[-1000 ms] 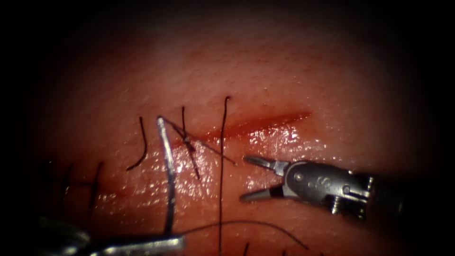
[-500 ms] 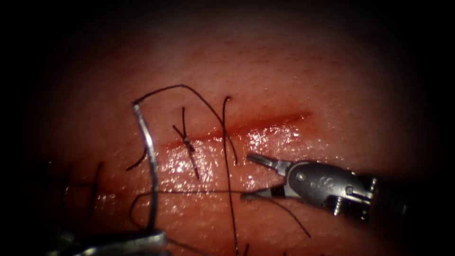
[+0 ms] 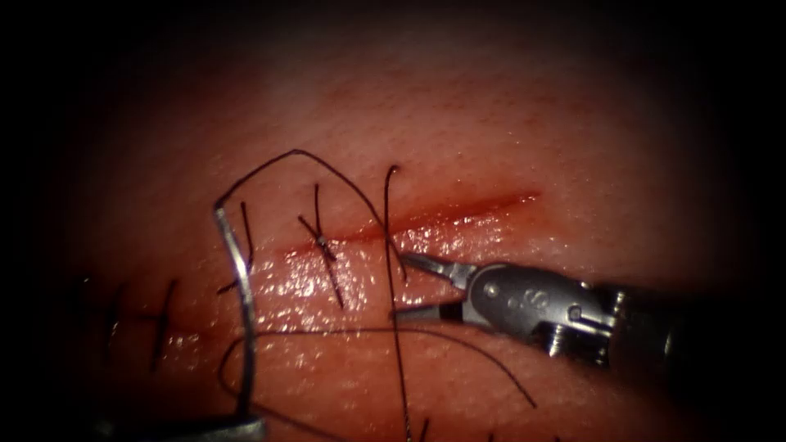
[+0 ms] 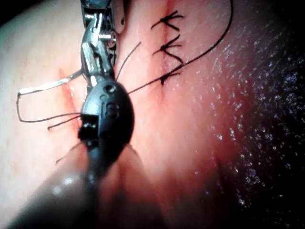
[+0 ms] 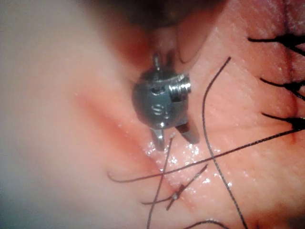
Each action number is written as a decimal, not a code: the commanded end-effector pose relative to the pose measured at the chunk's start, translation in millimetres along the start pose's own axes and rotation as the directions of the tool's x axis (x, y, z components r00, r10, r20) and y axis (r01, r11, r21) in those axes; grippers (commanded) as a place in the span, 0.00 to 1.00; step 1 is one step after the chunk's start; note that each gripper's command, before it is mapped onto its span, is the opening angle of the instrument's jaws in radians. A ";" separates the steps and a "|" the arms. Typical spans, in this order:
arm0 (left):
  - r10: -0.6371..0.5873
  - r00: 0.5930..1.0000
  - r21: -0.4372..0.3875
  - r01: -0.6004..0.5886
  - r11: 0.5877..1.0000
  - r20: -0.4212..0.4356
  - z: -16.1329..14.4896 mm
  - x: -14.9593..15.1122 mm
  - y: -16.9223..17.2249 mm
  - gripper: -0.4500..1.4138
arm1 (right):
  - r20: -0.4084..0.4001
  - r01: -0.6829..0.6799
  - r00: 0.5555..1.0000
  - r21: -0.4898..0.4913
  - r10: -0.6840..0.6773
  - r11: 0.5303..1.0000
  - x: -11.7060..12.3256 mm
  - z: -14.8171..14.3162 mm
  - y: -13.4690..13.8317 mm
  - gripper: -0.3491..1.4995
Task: Wound Closure
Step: Repeatedly grasp and pull suture through wound with right end-effector until short tail remains
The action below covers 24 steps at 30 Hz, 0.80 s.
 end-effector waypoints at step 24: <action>-0.111 0.989 0.017 0.110 0.994 0.096 0.1 -4.0 -0.3 0.00 | -0.022 -0.152 0.988 0.035 0.153 0.988 6.8 -10.7 -13.1 0.00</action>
